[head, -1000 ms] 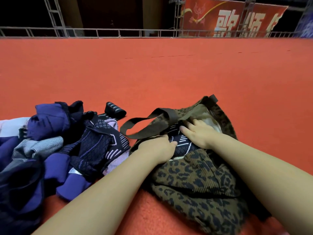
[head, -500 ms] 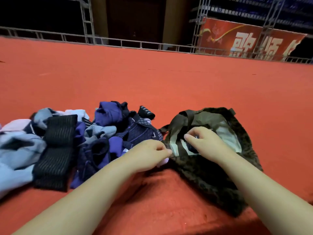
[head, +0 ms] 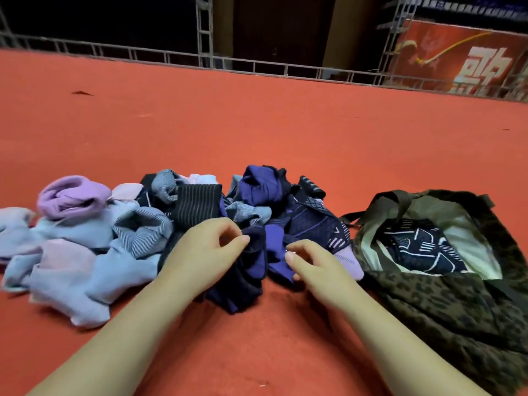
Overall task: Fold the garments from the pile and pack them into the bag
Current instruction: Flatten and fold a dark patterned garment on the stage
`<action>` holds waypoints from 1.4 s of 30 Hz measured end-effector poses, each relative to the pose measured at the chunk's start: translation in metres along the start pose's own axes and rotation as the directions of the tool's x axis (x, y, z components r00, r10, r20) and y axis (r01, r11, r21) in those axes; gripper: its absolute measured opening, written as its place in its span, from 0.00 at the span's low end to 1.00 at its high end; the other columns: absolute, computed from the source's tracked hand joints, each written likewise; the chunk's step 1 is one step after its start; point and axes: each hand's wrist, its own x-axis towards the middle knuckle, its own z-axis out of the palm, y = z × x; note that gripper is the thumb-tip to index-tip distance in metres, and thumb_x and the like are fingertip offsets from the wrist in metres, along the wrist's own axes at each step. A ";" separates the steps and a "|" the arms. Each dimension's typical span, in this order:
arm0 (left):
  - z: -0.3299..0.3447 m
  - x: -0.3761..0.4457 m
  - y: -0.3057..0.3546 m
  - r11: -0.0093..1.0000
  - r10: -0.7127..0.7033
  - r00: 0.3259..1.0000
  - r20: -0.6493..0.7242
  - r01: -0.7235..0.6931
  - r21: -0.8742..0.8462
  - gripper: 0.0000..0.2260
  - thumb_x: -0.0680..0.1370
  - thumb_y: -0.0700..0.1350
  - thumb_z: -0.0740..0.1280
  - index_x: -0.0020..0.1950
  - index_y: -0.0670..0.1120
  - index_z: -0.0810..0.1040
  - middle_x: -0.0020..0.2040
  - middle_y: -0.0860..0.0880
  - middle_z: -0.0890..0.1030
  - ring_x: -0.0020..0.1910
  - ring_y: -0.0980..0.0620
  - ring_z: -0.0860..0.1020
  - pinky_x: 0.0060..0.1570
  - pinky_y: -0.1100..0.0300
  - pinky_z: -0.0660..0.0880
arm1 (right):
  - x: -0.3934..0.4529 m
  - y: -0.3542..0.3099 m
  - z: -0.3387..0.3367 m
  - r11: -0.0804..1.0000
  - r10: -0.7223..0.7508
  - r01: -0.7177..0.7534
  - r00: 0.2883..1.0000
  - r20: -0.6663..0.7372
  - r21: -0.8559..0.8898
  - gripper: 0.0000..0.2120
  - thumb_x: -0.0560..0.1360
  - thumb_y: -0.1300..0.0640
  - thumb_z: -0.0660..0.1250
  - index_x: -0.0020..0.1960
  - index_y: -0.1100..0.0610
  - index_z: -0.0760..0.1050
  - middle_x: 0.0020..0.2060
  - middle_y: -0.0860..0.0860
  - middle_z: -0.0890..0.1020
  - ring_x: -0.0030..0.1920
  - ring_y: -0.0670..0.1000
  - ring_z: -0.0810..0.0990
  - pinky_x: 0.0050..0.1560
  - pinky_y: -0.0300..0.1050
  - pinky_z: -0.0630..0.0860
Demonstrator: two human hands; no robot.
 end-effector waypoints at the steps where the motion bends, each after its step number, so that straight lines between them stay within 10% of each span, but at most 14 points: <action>1: -0.003 0.001 -0.005 0.999 -0.044 0.998 -0.041 0.045 0.017 0.07 0.74 0.52 0.67 0.40 0.51 0.76 0.37 0.55 0.79 0.38 0.59 0.77 0.42 0.59 0.72 | 0.003 -0.004 0.006 0.998 0.020 -0.020 1.000 0.002 0.058 0.02 0.78 0.50 0.62 0.49 0.46 0.73 0.43 0.48 0.79 0.38 0.46 0.78 0.41 0.41 0.75; 7: 0.007 0.004 -0.035 0.958 -0.287 0.926 0.246 0.274 0.086 0.18 0.71 0.63 0.66 0.54 0.54 0.71 0.36 0.55 0.79 0.37 0.57 0.79 0.42 0.58 0.74 | 0.023 -0.031 0.032 0.965 0.115 -0.131 0.990 0.079 0.227 0.13 0.79 0.41 0.57 0.48 0.49 0.74 0.37 0.49 0.78 0.33 0.50 0.77 0.29 0.41 0.66; 13: 0.008 -0.002 -0.039 0.721 -0.192 0.974 0.116 0.221 -0.657 0.21 0.66 0.42 0.74 0.55 0.49 0.73 0.33 0.50 0.80 0.35 0.54 0.78 0.39 0.56 0.75 | 0.038 -0.047 0.064 0.928 0.005 0.008 0.999 -0.033 0.372 0.17 0.73 0.41 0.65 0.51 0.53 0.79 0.45 0.47 0.85 0.49 0.48 0.83 0.55 0.53 0.78; 19: -0.015 -0.005 -0.036 0.490 -0.094 0.995 0.014 0.059 -0.870 0.21 0.67 0.36 0.70 0.57 0.49 0.72 0.45 0.47 0.83 0.44 0.52 0.82 0.43 0.61 0.78 | 0.046 -0.065 0.075 0.794 -0.071 0.119 0.992 -0.103 0.597 0.09 0.80 0.60 0.60 0.48 0.58 0.79 0.36 0.45 0.85 0.38 0.40 0.82 0.37 0.32 0.75; 26: -0.013 -0.022 -0.064 0.379 -0.245 0.934 0.260 0.339 -0.861 0.15 0.70 0.46 0.65 0.56 0.48 0.75 0.44 0.50 0.84 0.40 0.55 0.81 0.39 0.62 0.77 | 0.028 -0.045 0.082 0.710 0.007 -0.013 1.000 0.012 0.705 0.13 0.75 0.54 0.65 0.52 0.62 0.80 0.48 0.60 0.84 0.51 0.62 0.82 0.55 0.58 0.77; 32: -0.007 -0.029 -0.061 0.292 -0.378 0.905 0.197 0.318 -0.902 0.05 0.79 0.42 0.60 0.47 0.48 0.75 0.34 0.49 0.79 0.30 0.57 0.76 0.30 0.65 0.75 | -0.002 -0.015 0.062 0.664 0.145 -0.253 0.967 0.211 0.704 0.15 0.68 0.46 0.67 0.45 0.57 0.72 0.23 0.48 0.71 0.21 0.45 0.64 0.24 0.35 0.62; 38: -0.019 -0.038 -0.054 0.315 -0.435 0.900 0.006 0.159 -0.936 0.09 0.81 0.37 0.57 0.45 0.46 0.72 0.23 0.55 0.72 0.20 0.63 0.69 0.21 0.70 0.67 | -0.016 0.002 0.049 0.547 0.164 -0.296 0.955 0.247 0.783 0.33 0.45 0.39 0.82 0.41 0.55 0.73 0.24 0.48 0.68 0.21 0.43 0.64 0.22 0.34 0.63; 42: -0.034 -0.040 -0.065 0.360 -0.451 0.891 -0.045 0.136 -0.923 0.08 0.80 0.37 0.58 0.44 0.48 0.72 0.25 0.55 0.75 0.23 0.61 0.73 0.25 0.67 0.71 | -0.012 0.008 0.043 0.332 0.251 -0.273 0.948 0.195 0.903 0.31 0.59 0.45 0.80 0.55 0.61 0.77 0.42 0.54 0.83 0.35 0.51 0.80 0.35 0.41 0.77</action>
